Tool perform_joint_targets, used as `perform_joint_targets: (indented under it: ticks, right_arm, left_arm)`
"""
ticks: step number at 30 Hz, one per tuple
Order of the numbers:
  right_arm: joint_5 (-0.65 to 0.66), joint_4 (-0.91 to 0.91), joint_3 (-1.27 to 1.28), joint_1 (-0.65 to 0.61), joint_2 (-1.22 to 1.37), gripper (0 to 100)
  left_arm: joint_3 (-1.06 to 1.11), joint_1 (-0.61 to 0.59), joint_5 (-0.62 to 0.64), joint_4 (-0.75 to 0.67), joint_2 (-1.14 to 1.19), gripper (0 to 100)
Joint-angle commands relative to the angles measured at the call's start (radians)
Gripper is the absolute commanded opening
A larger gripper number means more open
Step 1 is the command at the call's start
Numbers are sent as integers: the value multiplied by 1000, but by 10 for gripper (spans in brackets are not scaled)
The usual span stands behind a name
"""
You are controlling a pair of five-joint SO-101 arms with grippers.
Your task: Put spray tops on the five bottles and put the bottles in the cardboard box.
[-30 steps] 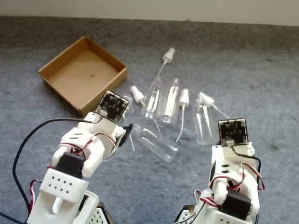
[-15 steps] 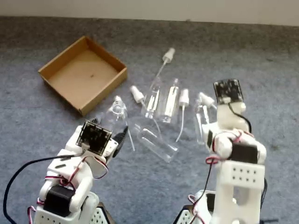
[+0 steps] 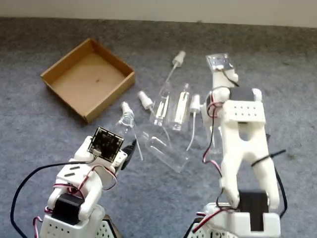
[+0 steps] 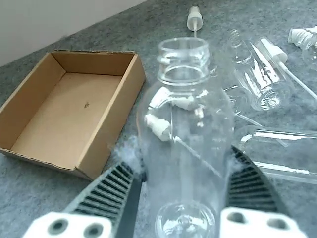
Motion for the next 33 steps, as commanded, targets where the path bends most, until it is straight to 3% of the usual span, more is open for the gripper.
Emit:
perform_joint_targets:
  ticks: [1,10,18,27,33]
  right_arm:
    - [-71,-1,-185,-45,97,187]
    - [-94,35,-604,21,441,187]
    - [186,159,-961,102,697,187]
    - [330,176,-1185,180,943,187]
    - [463,340,-1251,171,997,187]
  left_arm:
    - [7,13,9,-48,-8,91]
    - [12,13,8,-48,-8,91]
    - [13,13,5,-46,-8,91]
    - [33,13,5,-54,-8,91]
    - [38,13,5,-71,-8,91]
